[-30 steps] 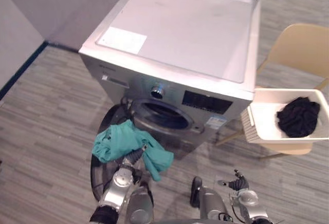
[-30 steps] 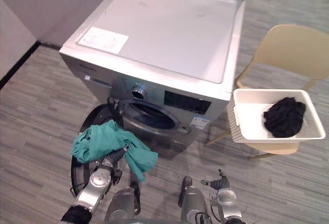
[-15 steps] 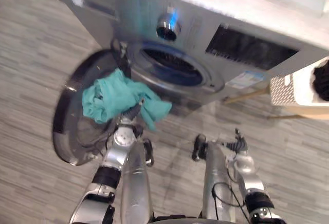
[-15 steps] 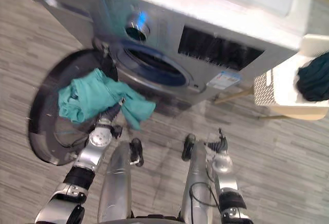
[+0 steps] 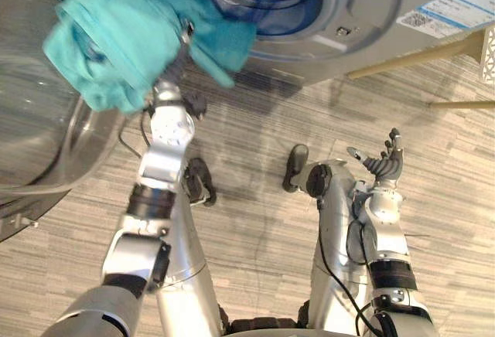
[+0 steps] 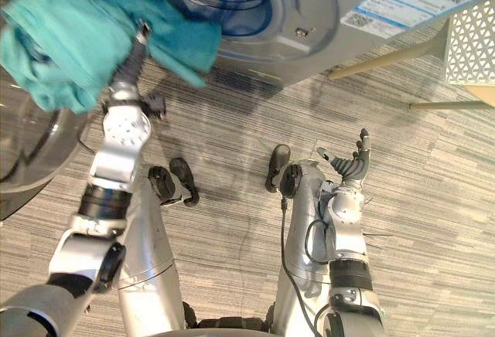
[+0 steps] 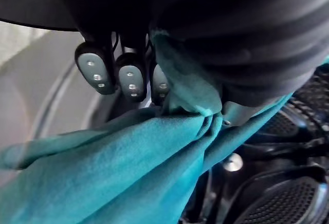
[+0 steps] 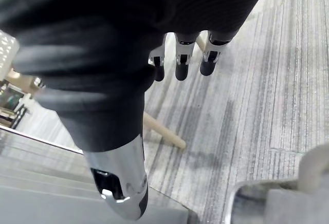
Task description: Pick up the laundry basket with both hands and put the clothes into the washing machine.
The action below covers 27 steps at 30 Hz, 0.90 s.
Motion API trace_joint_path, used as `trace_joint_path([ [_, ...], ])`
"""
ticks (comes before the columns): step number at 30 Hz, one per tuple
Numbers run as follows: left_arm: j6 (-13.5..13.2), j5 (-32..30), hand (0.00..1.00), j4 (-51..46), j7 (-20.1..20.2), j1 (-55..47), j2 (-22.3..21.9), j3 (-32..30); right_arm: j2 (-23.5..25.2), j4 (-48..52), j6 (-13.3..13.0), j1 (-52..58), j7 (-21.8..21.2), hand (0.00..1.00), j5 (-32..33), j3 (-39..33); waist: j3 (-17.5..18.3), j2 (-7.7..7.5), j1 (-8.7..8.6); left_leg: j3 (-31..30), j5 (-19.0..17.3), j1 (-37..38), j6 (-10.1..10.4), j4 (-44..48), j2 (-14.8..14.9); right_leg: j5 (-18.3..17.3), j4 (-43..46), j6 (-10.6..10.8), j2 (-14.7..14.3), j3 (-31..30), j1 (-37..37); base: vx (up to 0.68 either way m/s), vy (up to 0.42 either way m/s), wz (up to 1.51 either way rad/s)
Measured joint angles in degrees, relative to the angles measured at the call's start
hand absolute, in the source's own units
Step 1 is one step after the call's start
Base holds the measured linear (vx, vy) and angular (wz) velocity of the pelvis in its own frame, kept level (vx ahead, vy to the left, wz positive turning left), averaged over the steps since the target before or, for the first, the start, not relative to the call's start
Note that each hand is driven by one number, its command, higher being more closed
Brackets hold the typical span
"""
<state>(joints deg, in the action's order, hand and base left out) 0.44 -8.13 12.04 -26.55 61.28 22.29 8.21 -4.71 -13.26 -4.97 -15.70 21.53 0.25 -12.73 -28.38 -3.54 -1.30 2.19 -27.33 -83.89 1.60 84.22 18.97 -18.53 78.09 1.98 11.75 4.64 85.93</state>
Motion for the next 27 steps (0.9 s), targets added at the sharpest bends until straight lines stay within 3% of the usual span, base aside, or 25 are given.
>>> trace_joint_path([
  [1,0.02,-0.28,1.0,1.86,0.02,3.27,0.23,0.62,0.11,-0.07,-0.28,-0.01,-0.53,0.0,0.28,0.07,0.09,-0.15,-0.15,0.08,0.0,-0.05,0.01,0.01,0.01,0.04,0.01,-0.07,-0.06,-0.06,0.18,0.0,0.0,0.0],
  [2,0.06,-0.38,0.0,3.2,0.04,4.84,0.4,0.74,0.2,-0.06,-0.41,-0.03,-0.56,0.0,0.37,0.11,0.12,-0.2,-0.28,0.14,0.0,-0.08,0.01,0.01,0.03,0.07,0.0,-0.11,-0.22,-0.08,0.26,0.01,-0.026,-0.06],
  [5,0.5,-0.3,0.0,12.11,0.4,11.66,1.77,0.72,1.01,-0.07,-1.34,-0.1,-0.87,0.0,1.36,0.27,0.17,-0.42,-0.89,0.17,-0.01,-0.35,0.02,0.23,0.83,0.28,-0.28,-0.4,-1.12,0.04,0.45,0.01,-0.031,-0.12],
  [10,1.89,-0.32,0.0,22.55,3.5,19.8,4.59,2.52,2.03,-1.35,-1.42,-0.15,-1.89,0.0,2.19,0.87,1.51,-2.65,-1.06,0.42,-0.01,-2.16,0.18,0.64,2.62,1.25,-0.76,-1.22,-2.63,0.24,2.64,-0.01,-0.026,-0.2],
  [13,3.45,-1.46,0.0,28.04,8.51,23.2,6.09,4.75,2.0,-1.33,-1.38,-0.14,-2.76,0.0,3.73,0.96,1.64,-2.87,-1.22,0.16,-0.01,-2.64,0.18,0.84,3.02,1.67,-0.98,-1.43,-2.75,0.26,3.18,0.01,-0.019,-0.09],
  [16,4.85,-8.57,0.0,31.83,14.05,26.05,8.03,7.9,1.98,-0.99,-1.45,-0.13,-3.82,0.0,4.82,0.94,1.65,-2.88,-1.38,-0.24,0.04,-3.59,0.23,0.94,3.07,1.88,-1.23,-1.43,-2.88,0.61,3.67,0.01,-0.011,-0.03],
  [23,5.57,-14.16,0.0,35.13,19.65,26.05,8.42,9.27,1.6,-0.76,-1.41,0.04,-5.76,0.0,6.13,0.93,1.79,-3.1,-1.29,-0.34,0.04,-4.56,0.23,0.99,2.94,1.87,-1.11,-1.43,-2.69,0.69,4.52,0.0,0.0,0.0],
  [27,5.8,-20.58,0.0,35.82,21.69,25.66,8.44,9.55,0.97,-0.76,-1.43,0.06,-7.17,0.0,6.49,1.42,1.9,-3.28,-1.18,-0.2,0.04,-4.88,0.23,0.99,2.95,1.87,-1.0,-1.44,-2.68,0.55,5.02,0.0,0.0,0.0],
])
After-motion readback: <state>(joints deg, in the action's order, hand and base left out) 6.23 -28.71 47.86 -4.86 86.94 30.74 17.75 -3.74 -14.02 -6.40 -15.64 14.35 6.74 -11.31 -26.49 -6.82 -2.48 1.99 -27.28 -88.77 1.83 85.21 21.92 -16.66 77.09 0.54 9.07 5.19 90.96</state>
